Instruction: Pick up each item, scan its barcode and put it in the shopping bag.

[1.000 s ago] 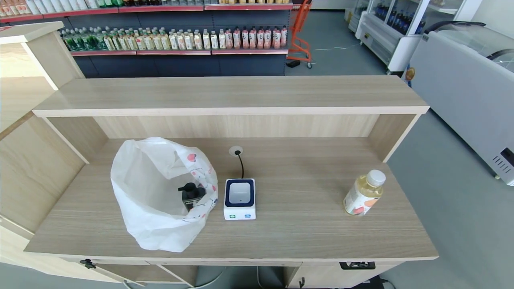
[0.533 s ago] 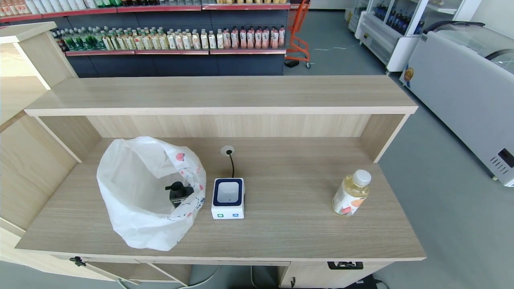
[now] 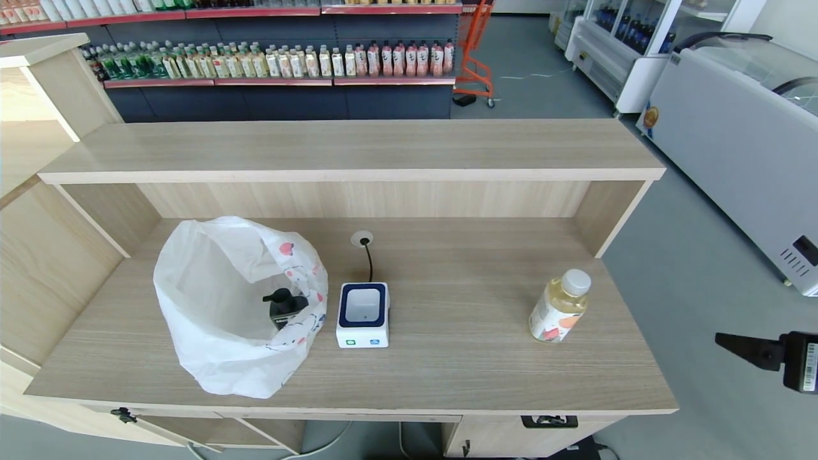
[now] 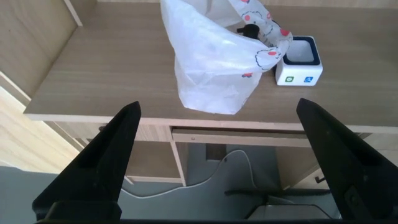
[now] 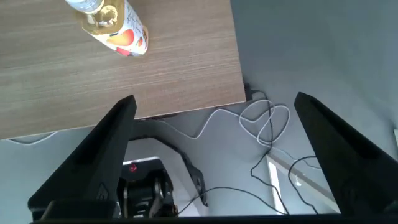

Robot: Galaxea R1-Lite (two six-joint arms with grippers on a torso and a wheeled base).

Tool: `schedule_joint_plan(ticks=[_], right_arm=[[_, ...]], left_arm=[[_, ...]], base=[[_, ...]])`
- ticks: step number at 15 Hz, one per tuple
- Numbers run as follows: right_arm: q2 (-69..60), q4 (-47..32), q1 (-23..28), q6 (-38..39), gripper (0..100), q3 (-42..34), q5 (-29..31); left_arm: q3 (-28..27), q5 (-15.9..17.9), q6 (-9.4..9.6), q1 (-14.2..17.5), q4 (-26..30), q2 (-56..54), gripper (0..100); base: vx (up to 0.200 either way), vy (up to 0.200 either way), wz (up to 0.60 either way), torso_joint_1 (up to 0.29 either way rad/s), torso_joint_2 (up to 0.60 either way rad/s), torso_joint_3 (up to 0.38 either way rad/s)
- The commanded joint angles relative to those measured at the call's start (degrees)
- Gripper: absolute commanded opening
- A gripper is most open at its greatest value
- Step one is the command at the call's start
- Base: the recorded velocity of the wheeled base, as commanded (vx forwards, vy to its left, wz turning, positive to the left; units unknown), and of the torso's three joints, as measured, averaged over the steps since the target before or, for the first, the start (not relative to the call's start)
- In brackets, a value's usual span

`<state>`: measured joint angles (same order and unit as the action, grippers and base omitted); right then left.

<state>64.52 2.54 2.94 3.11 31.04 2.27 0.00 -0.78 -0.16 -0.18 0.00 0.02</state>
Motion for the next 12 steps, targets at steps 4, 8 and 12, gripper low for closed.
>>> schedule_joint_plan(ticks=[4, 8, 12], right_arm=[[23.1, 8.5, -7.7, 0.3, 100, -0.3, -2.0], [30.4, 18.6, -12.8, 0.2, 100, -0.8, -1.8], [36.2, 30.6, -12.3, -3.5, 100, -2.1, -0.6]], left_arm=[[0.0, 0.0, -0.02, 0.0, 0.0, 0.0, 100], [0.0, 0.0, -0.02, 0.0, 0.0, 0.0, 100], [0.0, 0.0, -0.02, 0.0, 0.0, 0.0, 100]], base=[[0.000, 0.000, 0.00, 0.000, 0.00, 0.000], [0.000, 0.000, 0.00, 0.000, 0.00, 0.000], [0.000, 0.000, 0.00, 0.000, 0.00, 0.000]])
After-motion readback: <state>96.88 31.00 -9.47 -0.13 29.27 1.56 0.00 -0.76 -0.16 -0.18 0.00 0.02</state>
